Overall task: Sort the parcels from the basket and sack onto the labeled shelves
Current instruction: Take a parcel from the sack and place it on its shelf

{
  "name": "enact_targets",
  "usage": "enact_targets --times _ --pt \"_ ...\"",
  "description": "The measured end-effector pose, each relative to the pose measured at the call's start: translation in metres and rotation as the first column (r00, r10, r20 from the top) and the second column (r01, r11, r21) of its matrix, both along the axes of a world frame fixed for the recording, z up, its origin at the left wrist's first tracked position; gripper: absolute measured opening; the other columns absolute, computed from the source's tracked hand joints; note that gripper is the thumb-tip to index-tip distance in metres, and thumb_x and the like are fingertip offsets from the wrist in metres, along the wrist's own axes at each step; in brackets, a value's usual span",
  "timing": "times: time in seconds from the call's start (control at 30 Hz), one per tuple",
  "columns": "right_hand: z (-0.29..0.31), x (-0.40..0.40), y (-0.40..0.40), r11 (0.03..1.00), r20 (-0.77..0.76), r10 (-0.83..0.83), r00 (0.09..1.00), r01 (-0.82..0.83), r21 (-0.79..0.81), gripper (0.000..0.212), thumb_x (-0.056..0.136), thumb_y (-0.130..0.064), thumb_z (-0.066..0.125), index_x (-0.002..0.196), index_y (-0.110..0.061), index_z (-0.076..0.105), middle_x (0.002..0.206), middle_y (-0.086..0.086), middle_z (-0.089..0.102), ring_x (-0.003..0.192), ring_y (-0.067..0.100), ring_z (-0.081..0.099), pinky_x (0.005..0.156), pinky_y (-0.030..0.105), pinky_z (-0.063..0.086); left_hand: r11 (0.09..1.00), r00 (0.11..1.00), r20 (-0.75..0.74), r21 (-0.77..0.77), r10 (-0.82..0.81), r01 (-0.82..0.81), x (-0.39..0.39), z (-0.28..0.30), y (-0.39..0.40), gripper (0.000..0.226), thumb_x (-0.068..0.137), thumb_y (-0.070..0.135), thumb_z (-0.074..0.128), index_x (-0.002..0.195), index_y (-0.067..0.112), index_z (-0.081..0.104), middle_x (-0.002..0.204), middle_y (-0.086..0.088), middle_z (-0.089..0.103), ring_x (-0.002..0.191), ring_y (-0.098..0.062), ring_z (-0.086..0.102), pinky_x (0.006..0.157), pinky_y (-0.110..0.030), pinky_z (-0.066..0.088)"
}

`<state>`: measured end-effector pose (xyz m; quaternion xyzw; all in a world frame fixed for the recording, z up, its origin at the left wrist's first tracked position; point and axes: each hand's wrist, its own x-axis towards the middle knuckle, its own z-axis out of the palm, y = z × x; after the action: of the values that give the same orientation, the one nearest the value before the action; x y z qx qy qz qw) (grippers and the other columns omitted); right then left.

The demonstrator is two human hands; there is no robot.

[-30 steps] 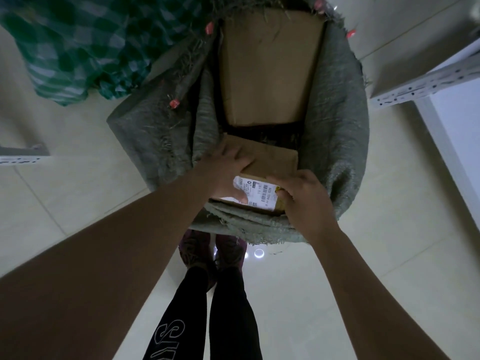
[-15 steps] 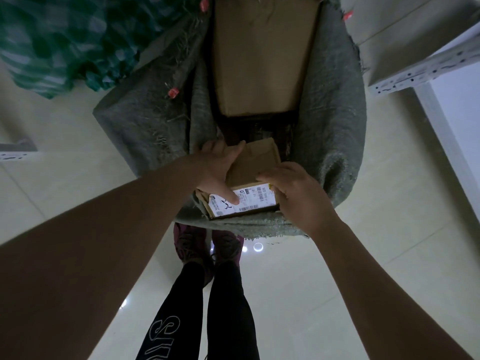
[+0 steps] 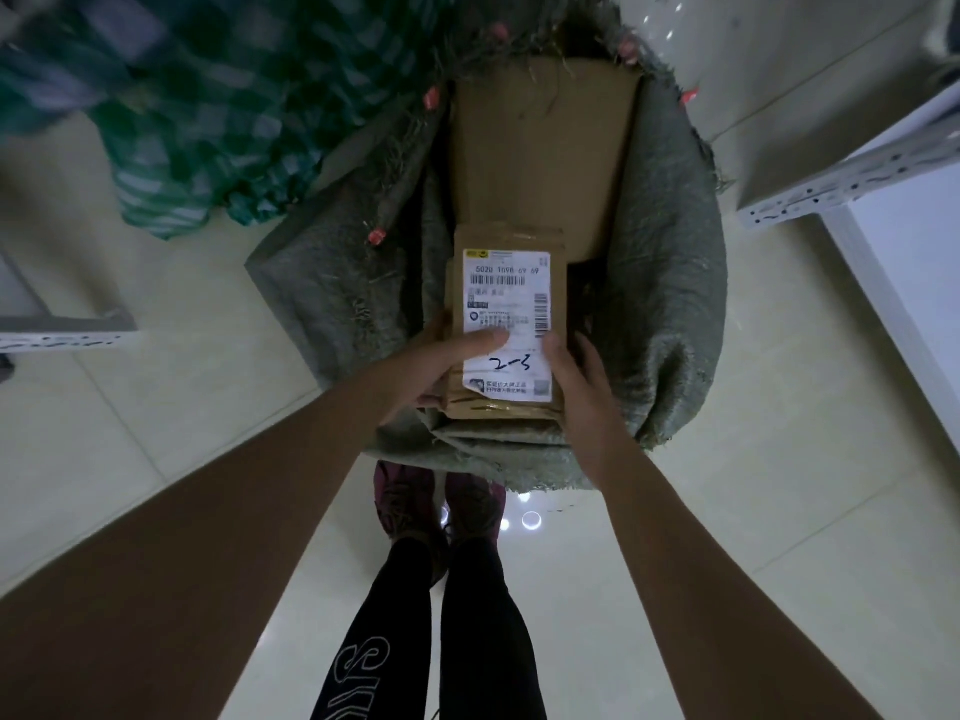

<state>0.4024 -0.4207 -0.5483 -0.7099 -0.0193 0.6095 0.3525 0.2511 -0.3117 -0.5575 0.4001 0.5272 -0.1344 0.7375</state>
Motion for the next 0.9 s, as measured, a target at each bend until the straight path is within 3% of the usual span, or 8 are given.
enact_targets --times 0.17,0.3,0.37,0.5,0.6,0.73,0.8,0.9 --pt "0.032 0.008 0.016 0.997 -0.229 0.071 0.971 -0.061 0.049 0.121 0.057 -0.067 0.08 0.155 -0.032 0.018 0.139 -0.001 0.057 0.126 0.023 0.055 0.109 0.054 0.04 0.997 0.999 0.051 -0.078 -0.013 0.017 -0.022 0.044 0.009 0.082 0.057 0.069 0.07 0.131 0.039 0.05 0.118 0.007 0.068 0.113 -0.018 0.062 0.103 -0.046 0.043" --pt "0.077 0.01 0.024 0.961 -0.249 0.276 0.928 -0.258 0.1 0.077 0.073 -0.048 0.075 0.139 -0.036 0.04 0.123 -0.003 0.068 0.111 0.021 0.066 0.091 0.045 0.055 0.995 0.996 0.077 -0.087 -0.046 0.053 -0.038 0.083 0.012 0.089 0.053 0.071 0.077 0.13 0.035 0.052 0.117 0.006 0.069 0.112 -0.018 0.063 0.106 -0.045 0.043" --pt "0.099 0.008 0.024 0.959 -0.214 0.283 0.935 -0.271 0.085 0.075 0.072 -0.043 0.079 0.136 -0.037 0.039 0.119 -0.003 0.069 0.105 0.02 0.068 0.08 0.04 0.059 0.994 0.994 0.06 -0.047 -0.093 0.096 -0.044 0.108 0.013 0.084 0.059 0.072 0.074 0.132 0.036 0.05 0.122 0.007 0.067 0.116 -0.017 0.061 0.107 -0.046 0.041" --pt "0.143 -0.003 0.012 0.98 -0.145 0.2 0.969 -0.199 0.022 0.106 0.057 -0.057 0.086 0.145 -0.037 0.03 0.134 -0.001 0.059 0.115 0.026 0.063 0.088 0.054 0.055 0.992 0.995 -0.006 0.075 -0.1 0.1 -0.049 0.169 0.007 0.073 0.07 0.075 0.058 0.132 0.038 0.05 0.127 0.008 0.062 0.121 -0.016 0.054 0.108 -0.046 0.038" --pt "0.179 -0.013 -0.009 0.993 -0.107 0.115 0.988 -0.116 -0.004 0.11 0.055 -0.063 0.085 0.146 -0.04 0.027 0.142 -0.002 0.053 0.12 0.026 0.059 0.092 0.055 0.052 0.978 0.996 -0.092 0.209 0.005 0.014 -0.055 0.203 -0.004 0.063 0.076 0.076 0.052 0.121 0.031 0.059 0.128 0.001 0.06 0.118 -0.022 0.055 0.1 -0.045 0.045" --pt "0.234 -0.031 -0.044 0.996 -0.014 -0.045 0.999 0.044 -0.073 0.113 0.059 -0.055 0.083 0.149 -0.042 0.016 0.151 -0.001 0.039 0.13 0.029 0.048 0.093 0.053 0.048 0.944 0.992 -0.098 0.327 0.078 -0.042 -0.061 0.241 -0.026 0.014 0.096 0.032 0.055 0.1 0.02 0.061 0.117 -0.016 0.064 0.108 -0.033 0.06 0.097 -0.046 0.048" --pt "0.261 -0.04 -0.063 0.988 0.019 -0.123 0.992 0.124 -0.088 0.109 0.067 -0.048 0.084 0.151 -0.038 0.015 0.153 -0.001 0.035 0.132 0.03 0.044 0.1 0.058 0.045 0.935 0.992 -0.081 0.349 0.1 -0.066 -0.06 0.262 -0.039 0.009 0.096 0.019 0.054 0.093 0.014 0.061 0.109 -0.021 0.065 0.105 -0.038 0.061 0.099 -0.051 0.047" --pt "0.302 -0.055 -0.096 0.964 0.064 -0.252 0.966 0.256 -0.064 0.103 0.074 -0.043 0.081 0.152 -0.034 0.014 0.154 0.0 0.034 0.135 0.03 0.041 0.105 0.057 0.04 0.887 0.992 -0.123 0.454 -0.031 0.084 -0.059 0.296 -0.061 0.02 0.098 0.02 0.048 0.083 0.013 0.059 0.097 -0.019 0.066 0.096 -0.034 0.062 0.094 -0.047 0.048"
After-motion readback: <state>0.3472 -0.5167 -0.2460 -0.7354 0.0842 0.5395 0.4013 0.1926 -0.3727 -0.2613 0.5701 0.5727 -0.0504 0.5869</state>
